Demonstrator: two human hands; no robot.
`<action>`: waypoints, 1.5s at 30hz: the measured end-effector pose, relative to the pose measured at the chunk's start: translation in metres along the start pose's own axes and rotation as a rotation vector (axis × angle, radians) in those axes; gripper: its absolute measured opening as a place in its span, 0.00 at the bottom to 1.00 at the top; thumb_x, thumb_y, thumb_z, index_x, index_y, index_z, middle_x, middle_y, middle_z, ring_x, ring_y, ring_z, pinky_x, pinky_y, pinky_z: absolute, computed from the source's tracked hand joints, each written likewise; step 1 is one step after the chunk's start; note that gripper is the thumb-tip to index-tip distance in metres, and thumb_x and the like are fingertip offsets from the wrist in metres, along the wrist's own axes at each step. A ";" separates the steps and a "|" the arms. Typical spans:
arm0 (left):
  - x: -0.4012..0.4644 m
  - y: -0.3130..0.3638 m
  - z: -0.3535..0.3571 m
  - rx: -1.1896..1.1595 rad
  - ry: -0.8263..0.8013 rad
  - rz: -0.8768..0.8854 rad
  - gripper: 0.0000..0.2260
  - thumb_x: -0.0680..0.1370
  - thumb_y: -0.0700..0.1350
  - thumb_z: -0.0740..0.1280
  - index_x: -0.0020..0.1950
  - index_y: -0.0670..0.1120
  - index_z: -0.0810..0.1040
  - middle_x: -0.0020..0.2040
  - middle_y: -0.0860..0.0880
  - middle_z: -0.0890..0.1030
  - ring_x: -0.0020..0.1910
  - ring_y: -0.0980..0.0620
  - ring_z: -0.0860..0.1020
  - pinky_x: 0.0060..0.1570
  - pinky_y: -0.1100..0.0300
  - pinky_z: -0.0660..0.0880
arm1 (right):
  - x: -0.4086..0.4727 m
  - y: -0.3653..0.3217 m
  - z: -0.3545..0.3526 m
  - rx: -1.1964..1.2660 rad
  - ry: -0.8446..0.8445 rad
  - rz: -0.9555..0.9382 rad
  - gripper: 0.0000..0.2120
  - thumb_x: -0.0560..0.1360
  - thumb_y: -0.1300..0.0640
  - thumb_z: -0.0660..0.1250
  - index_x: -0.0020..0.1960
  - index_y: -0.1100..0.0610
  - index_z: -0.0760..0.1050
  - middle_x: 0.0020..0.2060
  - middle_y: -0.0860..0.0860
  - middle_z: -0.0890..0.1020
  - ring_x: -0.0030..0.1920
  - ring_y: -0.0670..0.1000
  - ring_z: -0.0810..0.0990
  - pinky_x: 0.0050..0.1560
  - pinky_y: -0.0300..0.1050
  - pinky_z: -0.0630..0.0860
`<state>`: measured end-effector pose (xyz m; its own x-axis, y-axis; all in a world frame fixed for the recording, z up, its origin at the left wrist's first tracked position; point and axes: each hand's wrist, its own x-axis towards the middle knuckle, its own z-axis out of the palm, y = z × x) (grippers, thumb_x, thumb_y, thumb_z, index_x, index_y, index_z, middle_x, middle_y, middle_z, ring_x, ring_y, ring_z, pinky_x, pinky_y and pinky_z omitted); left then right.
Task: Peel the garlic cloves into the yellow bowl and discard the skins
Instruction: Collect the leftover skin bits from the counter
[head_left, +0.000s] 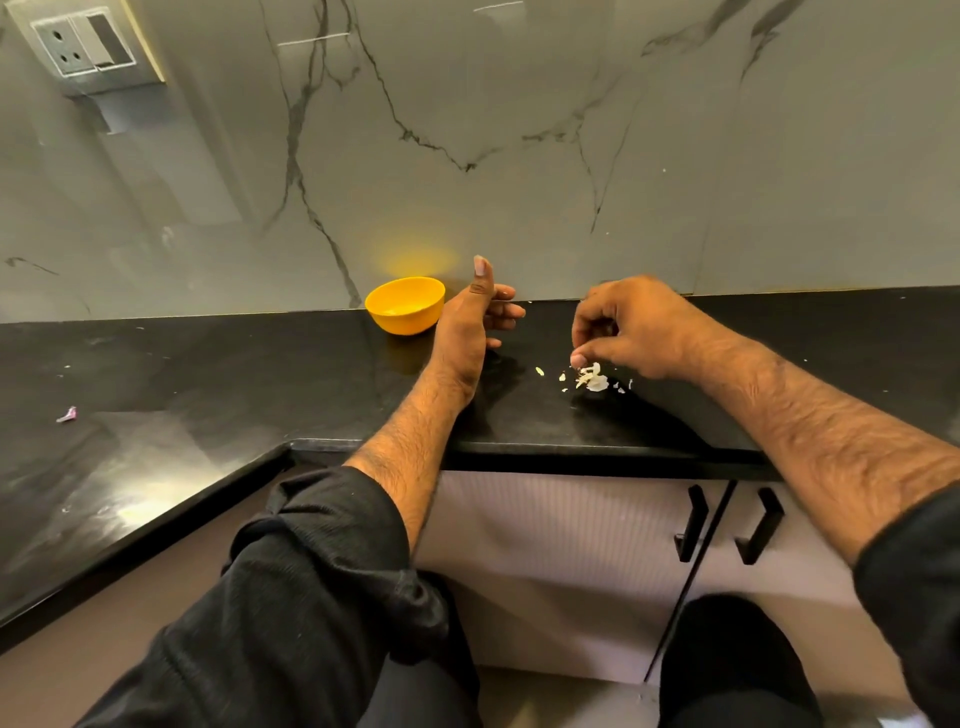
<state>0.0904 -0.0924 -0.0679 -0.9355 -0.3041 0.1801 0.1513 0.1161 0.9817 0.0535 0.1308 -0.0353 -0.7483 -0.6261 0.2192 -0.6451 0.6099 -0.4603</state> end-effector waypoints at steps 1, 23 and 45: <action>0.000 0.000 0.000 -0.002 -0.002 0.002 0.34 0.85 0.68 0.52 0.61 0.42 0.83 0.52 0.44 0.88 0.53 0.46 0.84 0.50 0.50 0.75 | 0.003 -0.001 -0.001 0.017 -0.025 0.014 0.07 0.73 0.53 0.81 0.43 0.45 0.83 0.43 0.42 0.84 0.47 0.43 0.83 0.54 0.50 0.84; -0.001 0.007 0.009 -0.013 -0.007 -0.053 0.36 0.82 0.73 0.51 0.56 0.45 0.84 0.52 0.44 0.88 0.51 0.48 0.83 0.54 0.47 0.74 | -0.009 0.002 -0.002 -0.104 -0.025 -0.009 0.24 0.78 0.71 0.61 0.60 0.47 0.85 0.56 0.40 0.81 0.59 0.43 0.79 0.66 0.49 0.78; -0.016 0.007 0.019 0.005 -0.040 -0.035 0.35 0.84 0.70 0.50 0.60 0.43 0.83 0.54 0.45 0.88 0.60 0.41 0.83 0.56 0.46 0.75 | -0.048 -0.007 0.005 -0.442 -0.264 -0.230 0.22 0.84 0.57 0.63 0.76 0.43 0.74 0.67 0.40 0.75 0.67 0.46 0.72 0.69 0.47 0.73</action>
<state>0.0999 -0.0684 -0.0650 -0.9521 -0.2702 0.1433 0.1170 0.1113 0.9869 0.0948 0.1537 -0.0472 -0.5531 -0.8328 0.0228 -0.8331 0.5530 -0.0095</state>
